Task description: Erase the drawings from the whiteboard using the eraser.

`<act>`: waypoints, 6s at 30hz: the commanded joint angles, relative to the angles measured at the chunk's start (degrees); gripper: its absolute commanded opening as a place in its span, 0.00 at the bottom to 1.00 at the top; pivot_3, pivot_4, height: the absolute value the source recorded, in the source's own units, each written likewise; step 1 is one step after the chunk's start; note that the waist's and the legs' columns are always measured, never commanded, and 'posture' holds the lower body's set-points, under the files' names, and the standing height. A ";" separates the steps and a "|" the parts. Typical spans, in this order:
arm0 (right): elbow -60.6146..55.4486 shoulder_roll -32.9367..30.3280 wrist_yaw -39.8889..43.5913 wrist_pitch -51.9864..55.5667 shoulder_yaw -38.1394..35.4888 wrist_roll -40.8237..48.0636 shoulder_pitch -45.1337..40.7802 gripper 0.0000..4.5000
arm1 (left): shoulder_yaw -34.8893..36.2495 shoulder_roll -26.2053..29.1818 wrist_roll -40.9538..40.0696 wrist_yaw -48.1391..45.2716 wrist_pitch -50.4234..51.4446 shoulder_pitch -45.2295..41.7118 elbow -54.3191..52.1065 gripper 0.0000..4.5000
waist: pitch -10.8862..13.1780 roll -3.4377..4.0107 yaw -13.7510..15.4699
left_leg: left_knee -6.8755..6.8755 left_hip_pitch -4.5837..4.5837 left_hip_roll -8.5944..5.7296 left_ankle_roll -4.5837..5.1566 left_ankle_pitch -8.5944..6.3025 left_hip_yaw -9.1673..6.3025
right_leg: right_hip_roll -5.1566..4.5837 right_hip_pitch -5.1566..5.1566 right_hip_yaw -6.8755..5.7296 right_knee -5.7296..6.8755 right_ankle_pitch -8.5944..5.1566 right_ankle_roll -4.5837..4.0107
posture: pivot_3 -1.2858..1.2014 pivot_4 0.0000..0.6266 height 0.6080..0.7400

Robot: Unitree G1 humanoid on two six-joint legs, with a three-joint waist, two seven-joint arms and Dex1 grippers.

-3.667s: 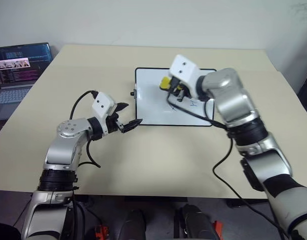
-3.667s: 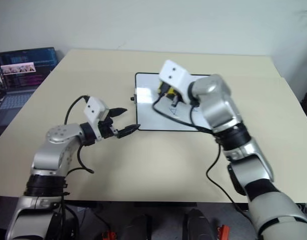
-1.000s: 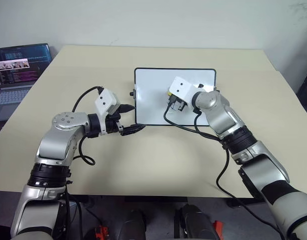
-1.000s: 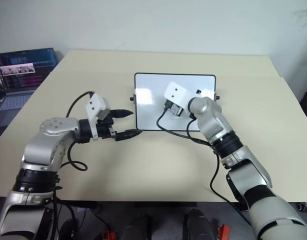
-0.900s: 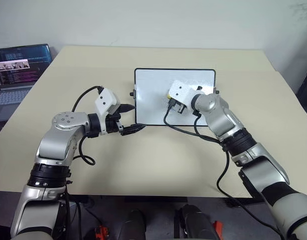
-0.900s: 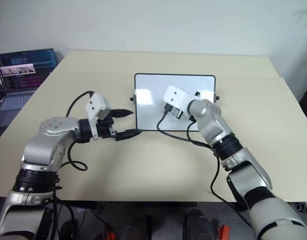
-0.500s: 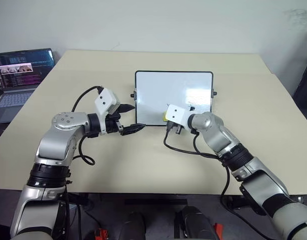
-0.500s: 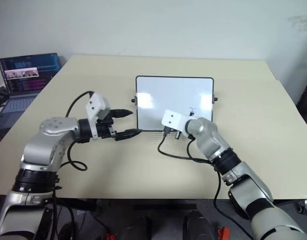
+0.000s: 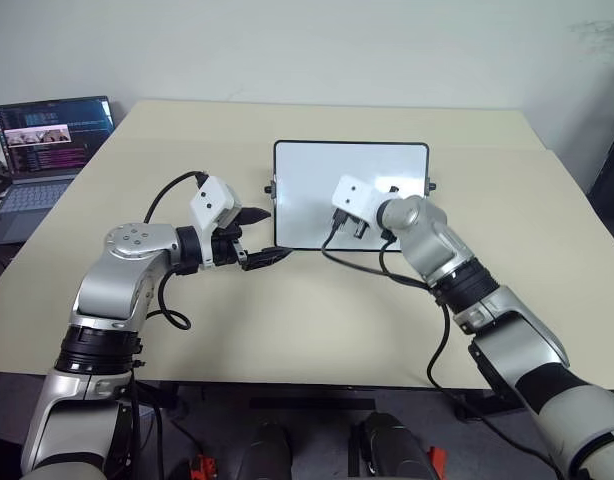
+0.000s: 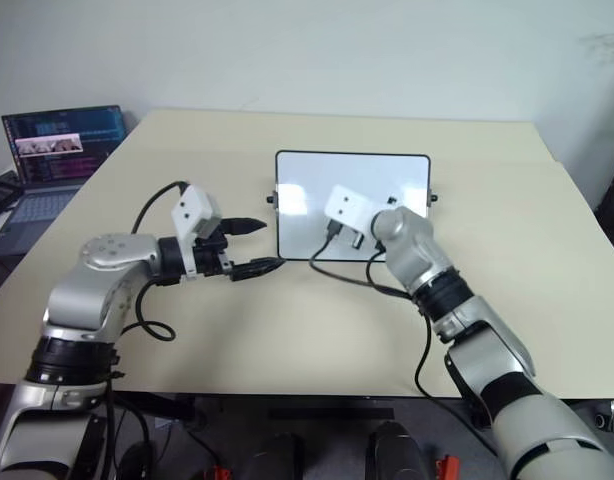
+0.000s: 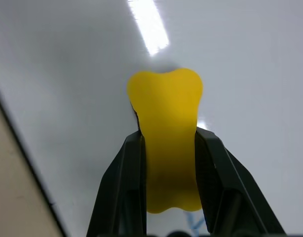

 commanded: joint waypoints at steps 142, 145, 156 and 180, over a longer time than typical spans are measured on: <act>-23.14 -11.09 8.38 -1.32 0.88 -3.29 18.63 0.22 | 3.79 6.41 0.10 -3.20 -4.04 -6.34 4.58 1.00 | 0.23 -0.14 -0.15 | 0.89 -1.02 0.01 -0.25 -0.28 -0.13 | 0.09 -0.97 -0.02 0.97 -0.35 -0.28 | 0.52 0.24 1.00; -21.73 -11.29 7.11 -0.93 -0.62 -3.79 17.45 0.22 | 3.70 6.38 0.17 -3.24 -4.10 -6.54 4.82 1.00 | 0.23 -0.14 -0.15 | 0.89 -1.02 0.01 -0.25 -0.28 -0.15 | 0.09 -0.97 -0.03 0.98 -0.35 -0.28 | 0.52 0.24 1.00; -6.69 -8.38 -6.95 5.35 -9.12 -3.85 6.59 0.22 | 3.44 5.91 0.15 -3.31 -4.22 -6.93 5.13 1.00 | 0.21 -0.17 -0.10 | 0.92 -1.01 0.00 -0.15 -0.11 -0.16 | 0.10 -0.96 -0.02 0.96 -0.06 -0.27 | 0.52 0.24 1.00; -46.32 -27.44 12.26 49.37 -34.47 21.08 12.70 0.22 | -12.41 -20.81 -1.62 -4.18 -6.51 -12.18 6.48 1.00 | 0.35 0.07 2.23 | 0.82 -1.31 -0.09 -0.14 -0.13 -0.41 | 0.04 -0.98 -0.30 0.62 -0.04 -0.27 | 0.52 0.24 1.00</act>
